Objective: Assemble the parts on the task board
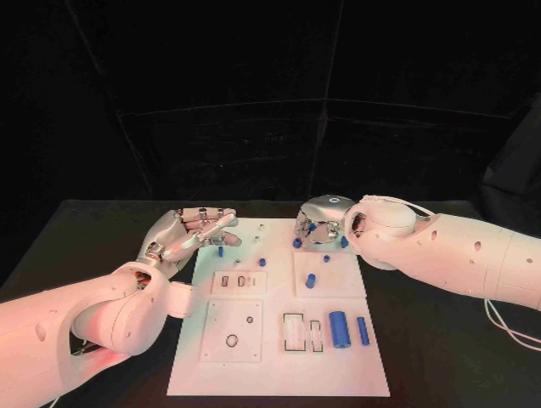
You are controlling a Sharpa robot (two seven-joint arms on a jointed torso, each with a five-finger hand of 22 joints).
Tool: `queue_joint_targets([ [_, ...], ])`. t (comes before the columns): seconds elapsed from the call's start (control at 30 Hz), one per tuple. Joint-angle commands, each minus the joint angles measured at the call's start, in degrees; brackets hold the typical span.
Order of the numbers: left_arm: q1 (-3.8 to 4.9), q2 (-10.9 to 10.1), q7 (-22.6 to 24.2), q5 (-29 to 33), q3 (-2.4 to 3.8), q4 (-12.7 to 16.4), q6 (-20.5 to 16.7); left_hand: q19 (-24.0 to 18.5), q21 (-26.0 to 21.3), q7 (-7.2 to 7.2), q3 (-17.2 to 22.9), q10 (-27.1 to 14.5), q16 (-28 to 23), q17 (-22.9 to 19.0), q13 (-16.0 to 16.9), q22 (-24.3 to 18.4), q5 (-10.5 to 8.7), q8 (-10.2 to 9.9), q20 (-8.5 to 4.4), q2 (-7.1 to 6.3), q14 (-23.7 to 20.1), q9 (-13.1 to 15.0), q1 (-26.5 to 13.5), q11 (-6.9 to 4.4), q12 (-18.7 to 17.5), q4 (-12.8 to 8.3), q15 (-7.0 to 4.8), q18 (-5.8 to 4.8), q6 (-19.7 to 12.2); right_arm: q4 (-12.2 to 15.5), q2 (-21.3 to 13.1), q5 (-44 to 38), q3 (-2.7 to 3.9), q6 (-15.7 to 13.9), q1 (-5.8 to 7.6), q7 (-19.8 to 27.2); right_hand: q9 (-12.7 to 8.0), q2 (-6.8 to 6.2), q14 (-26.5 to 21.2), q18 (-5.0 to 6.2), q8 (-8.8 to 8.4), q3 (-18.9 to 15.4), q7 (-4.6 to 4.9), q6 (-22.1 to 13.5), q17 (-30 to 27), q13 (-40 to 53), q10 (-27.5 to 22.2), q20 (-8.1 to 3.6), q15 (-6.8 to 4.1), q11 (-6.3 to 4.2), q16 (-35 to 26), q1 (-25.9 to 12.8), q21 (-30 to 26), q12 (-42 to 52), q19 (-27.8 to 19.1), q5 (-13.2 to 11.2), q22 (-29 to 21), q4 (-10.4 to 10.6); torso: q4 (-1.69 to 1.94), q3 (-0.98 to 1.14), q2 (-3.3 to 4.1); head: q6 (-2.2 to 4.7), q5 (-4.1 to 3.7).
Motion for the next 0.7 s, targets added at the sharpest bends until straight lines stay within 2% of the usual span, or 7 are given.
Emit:
queue_joint_targets([
  [0.03,0.08,0.1,0.0,-0.4,0.06,-0.1,1.1,-0.2,-0.2,0.48,0.0,-0.2,-0.3,0.1,-0.1,-0.1,-0.09,-0.2,0.09,0.06,-0.3,-0.1,-0.7,0.35,-0.3,-0.2,0.03,0.56,0.0,0.0,0.2,-0.5,0.05,1.1,0.15,0.1,-0.1,0.45,0.8,-0.41,-0.06,0.5,-0.14,-0.1,0.9,0.0,-0.2,0.06,0.53,-0.08,0.9,-0.2,0.8,-0.1,0.7,-0.3,0.9,0.0,0.07,0.10,0.49,-0.08,-0.08],
  [0.13,0.08,0.2,-0.1,-0.4,0.06,-0.2,1.2,-0.3,-0.3,0.50,-0.1,-0.2,-0.3,0.1,-0.1,-0.1,-0.10,-0.3,0.11,0.05,-0.4,-0.1,-0.8,0.38,-0.4,-0.2,0.06,0.56,0.0,-0.1,0.3,-0.4,0.05,1.1,0.15,0.3,-0.1,0.90,0.9,-0.65,-0.09,1.1,-0.12,-0.2,2.7,0.0,-0.1,0.09,0.54,-0.08,2.8,0.0,2.1,-0.1,1.1,-0.9,2.7,-0.1,0.10,0.12,0.67,-0.27,-0.20],
  [0.2,0.08,0.2,-0.2,-0.4,0.06,-0.2,1.3,-0.3,-0.3,0.50,-0.1,-0.2,-0.3,0.1,-0.1,-0.1,-0.10,-0.3,0.11,0.05,-0.4,-0.1,-0.8,0.38,-0.4,-0.2,0.06,0.56,0.0,-0.2,0.4,-0.3,0.05,1.0,0.15,0.4,-0.1,1.20,0.8,-0.72,-0.09,1.6,-0.10,-0.2,3.4,0.0,0.0,0.11,0.55,-0.08,3.6,0.1,2.6,-0.1,1.2,-1.5,3.3,-0.1,0.13,0.10,0.71,-0.01,-0.30],
  [0.27,0.08,0.3,-0.2,-0.4,0.06,-0.3,1.4,-0.3,-0.3,0.50,-0.1,-0.2,-0.3,0.1,-0.1,-0.1,-0.10,-0.3,0.11,0.05,-0.4,-0.1,-0.8,0.38,-0.4,-0.2,0.06,0.56,0.0,-0.2,0.4,-0.3,0.05,0.7,0.15,0.5,-0.1,1.42,0.7,-0.80,-0.09,1.9,-0.09,-0.2,3.9,0.0,0.1,0.13,0.56,-0.10,4.1,0.2,3.1,-0.1,1.3,-1.9,3.9,-0.1,0.14,0.11,0.71,-0.43,-0.26],
  [0.4,0.08,0.4,-0.3,-0.4,0.06,-0.4,1.5,-0.3,-0.3,0.50,-0.1,-0.2,-0.3,0.1,-0.1,-0.1,-0.10,-0.3,0.11,0.05,-0.4,-0.1,-0.8,0.38,-0.4,-0.2,0.06,0.56,0.0,-0.2,0.5,-0.1,0.05,0.5,0.14,0.9,-0.1,1.82,0.8,-1.02,-0.09,2.7,-0.12,-0.2,5.3,0.0,0.4,0.13,0.54,-0.17,5.4,0.3,4.1,-0.1,1.8,-2.3,5.4,-0.1,0.15,0.15,0.86,-0.04,-0.26],
  [0.6,0.08,0.4,-0.5,-0.4,0.06,-0.6,1.6,-0.3,-0.3,0.50,-0.1,-0.2,-0.3,0.1,-0.1,-0.1,-0.10,-0.3,0.11,0.05,-0.4,-0.1,-0.8,0.38,-0.4,-0.2,0.06,0.56,0.0,-0.4,0.8,0.0,0.05,1.2,0.14,1.0,-0.1,2.37,0.7,-1.26,-0.06,4.1,-0.18,0.0,6.8,0.0,1.0,0.13,0.50,-0.25,7.0,0.3,5.5,-0.1,2.2,-2.9,7.2,-0.1,0.12,0.21,1.02,-0.08,-0.25],
  [0.7,0.08,0.5,-0.6,-0.4,0.06,-0.6,1.7,-0.3,-0.3,0.51,-0.1,-0.2,-0.4,0.2,-0.1,-0.1,-0.10,-0.3,0.13,0.06,-0.4,-0.1,-0.8,0.39,-0.4,-0.3,0.07,0.56,0.0,-0.5,0.9,0.1,0.05,1.5,0.14,1.0,-0.1,2.45,0.6,-1.35,-0.09,4.6,-0.04,0.0,7.3,0.0,1.1,0.14,0.53,-0.23,7.7,0.2,6.0,-0.1,2.3,-3.2,7.8,-0.1,0.14,0.18,1.13,-0.02,-0.65],
])
